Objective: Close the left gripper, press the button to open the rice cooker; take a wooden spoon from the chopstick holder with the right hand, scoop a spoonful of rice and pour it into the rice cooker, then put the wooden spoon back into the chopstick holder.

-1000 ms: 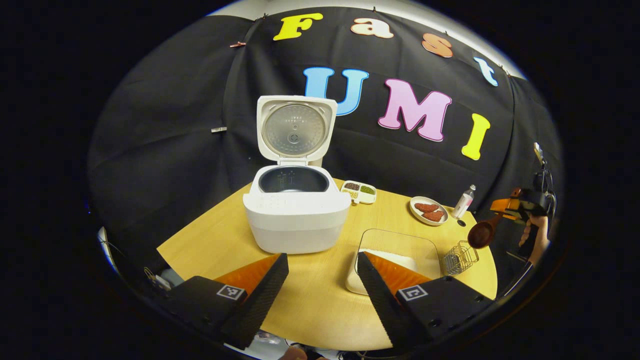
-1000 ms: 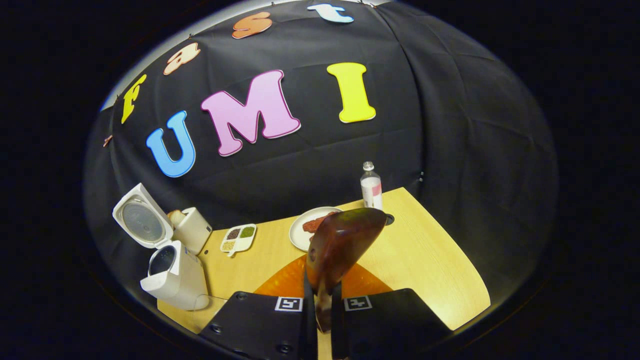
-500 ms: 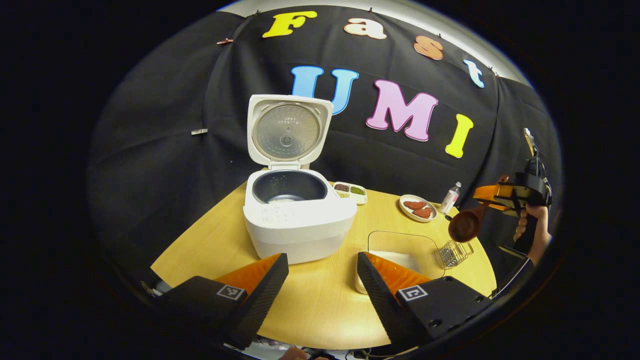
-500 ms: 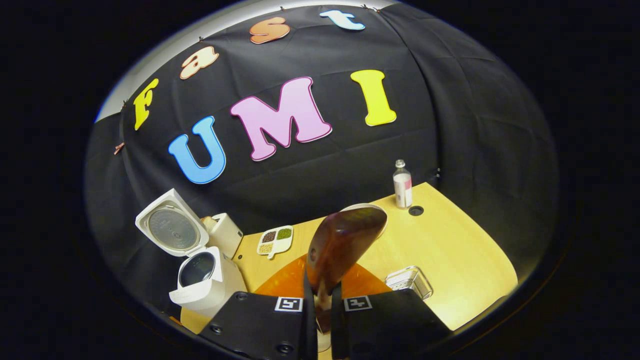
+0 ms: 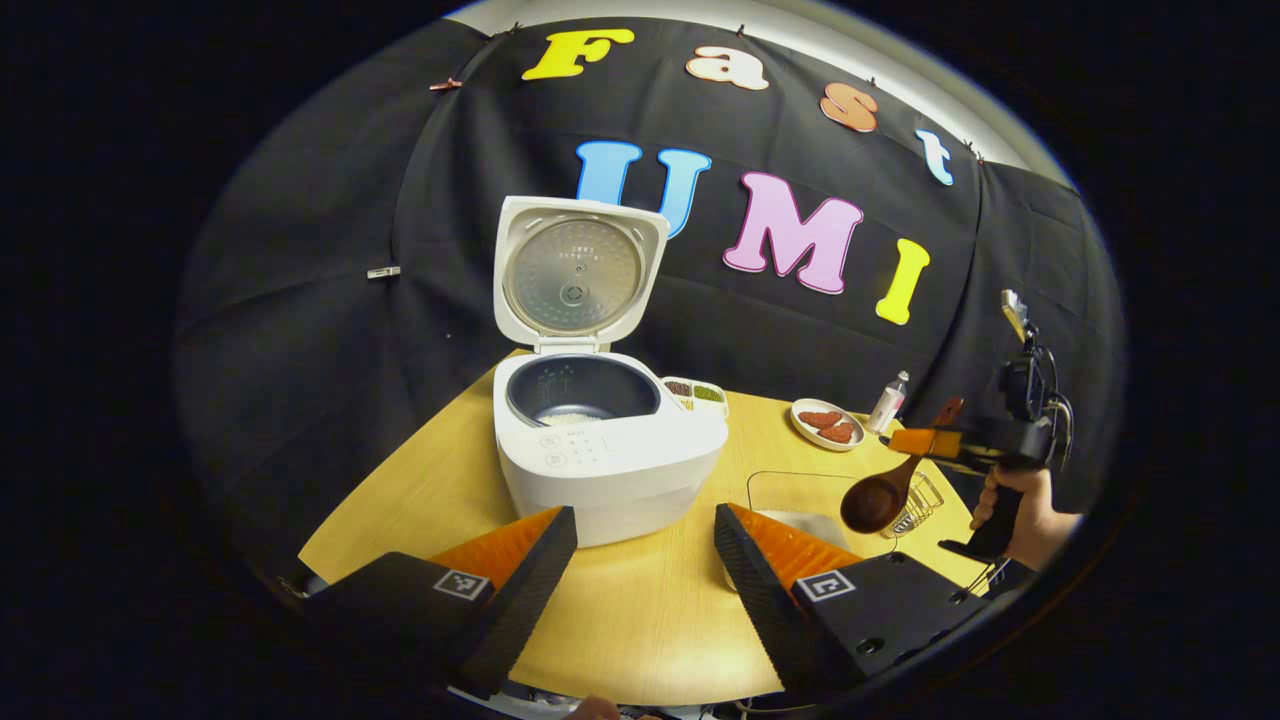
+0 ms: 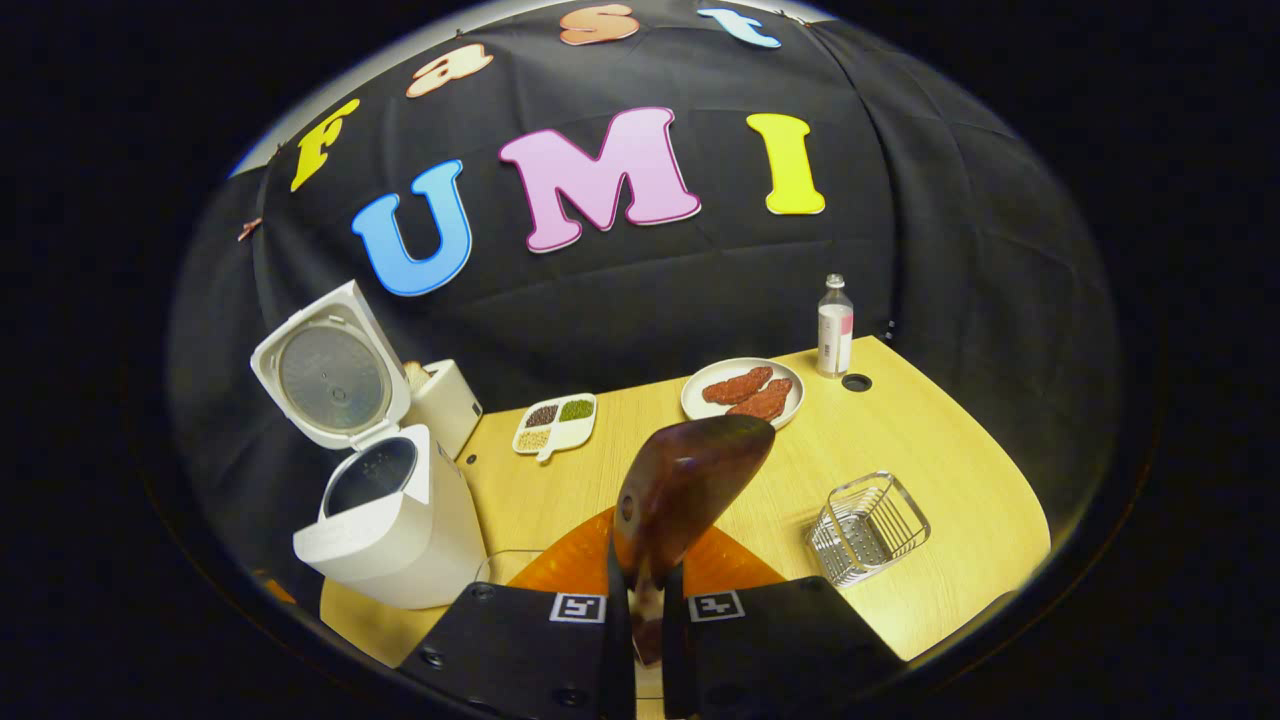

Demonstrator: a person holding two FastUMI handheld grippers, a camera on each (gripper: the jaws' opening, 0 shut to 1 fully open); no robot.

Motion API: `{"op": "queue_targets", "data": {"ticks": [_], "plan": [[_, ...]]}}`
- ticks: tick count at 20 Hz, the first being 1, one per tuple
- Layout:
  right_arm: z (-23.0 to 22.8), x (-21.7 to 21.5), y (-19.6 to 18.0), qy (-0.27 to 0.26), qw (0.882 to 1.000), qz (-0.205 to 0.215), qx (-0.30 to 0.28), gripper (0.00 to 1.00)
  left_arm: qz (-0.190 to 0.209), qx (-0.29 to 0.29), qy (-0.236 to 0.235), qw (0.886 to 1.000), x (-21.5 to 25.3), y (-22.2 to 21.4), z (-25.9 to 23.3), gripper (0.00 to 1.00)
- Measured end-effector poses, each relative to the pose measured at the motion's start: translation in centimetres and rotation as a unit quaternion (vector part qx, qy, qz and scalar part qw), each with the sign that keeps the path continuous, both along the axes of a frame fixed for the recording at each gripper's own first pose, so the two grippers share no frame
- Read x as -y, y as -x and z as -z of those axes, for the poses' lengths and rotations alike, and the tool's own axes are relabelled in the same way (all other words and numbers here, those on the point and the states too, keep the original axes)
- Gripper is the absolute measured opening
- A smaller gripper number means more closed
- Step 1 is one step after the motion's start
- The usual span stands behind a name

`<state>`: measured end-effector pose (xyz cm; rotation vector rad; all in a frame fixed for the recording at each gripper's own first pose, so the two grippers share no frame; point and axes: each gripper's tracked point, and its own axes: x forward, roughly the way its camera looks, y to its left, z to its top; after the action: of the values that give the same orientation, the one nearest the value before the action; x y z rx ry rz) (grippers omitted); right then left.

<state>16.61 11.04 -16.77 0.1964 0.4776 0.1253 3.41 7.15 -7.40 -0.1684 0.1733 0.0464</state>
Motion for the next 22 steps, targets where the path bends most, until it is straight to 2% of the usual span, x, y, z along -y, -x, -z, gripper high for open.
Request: {"op": "queue_targets", "data": {"ticks": [6,8,9,10,11,18,22], "plan": [[3.4,-0.8,0.2,0.101,0.994,-0.011,0.031,0.15,-0.009,-0.017,0.005,1.0,-2.3,0.6,1.9,0.96],[5.1,-1.6,1.0,0.114,0.993,-0.019,0.018,0.15,-0.013,-0.018,0.014,1.0,-2.4,0.9,2.3,0.96],[5.3,-2.1,1.4,0.108,0.994,-0.019,0.016,0.15,-0.014,-0.018,0.016,1.0,-2.4,1.0,2.4,0.96],[5.3,-2.3,1.7,0.102,0.995,-0.013,0.017,0.11,-0.016,-0.018,0.019,1.0,-2.4,1.1,2.4,0.96],[5.4,-2.6,2.2,0.096,0.995,-0.008,0.015,0.15,-0.016,-0.017,0.022,0.999,-2.3,1.3,2.5,0.96],[6.8,-6.3,5.4,0.033,0.999,-0.015,-0.041,0.15,-0.023,-0.029,0.036,0.999,-2.1,2.4,3.5,0.96],[6.9,-7.4,5.8,-0.047,0.995,0.015,-0.091,0.16,-0.025,-0.034,0.047,0.998,-2.2,2.9,4.0,0.95]]}}
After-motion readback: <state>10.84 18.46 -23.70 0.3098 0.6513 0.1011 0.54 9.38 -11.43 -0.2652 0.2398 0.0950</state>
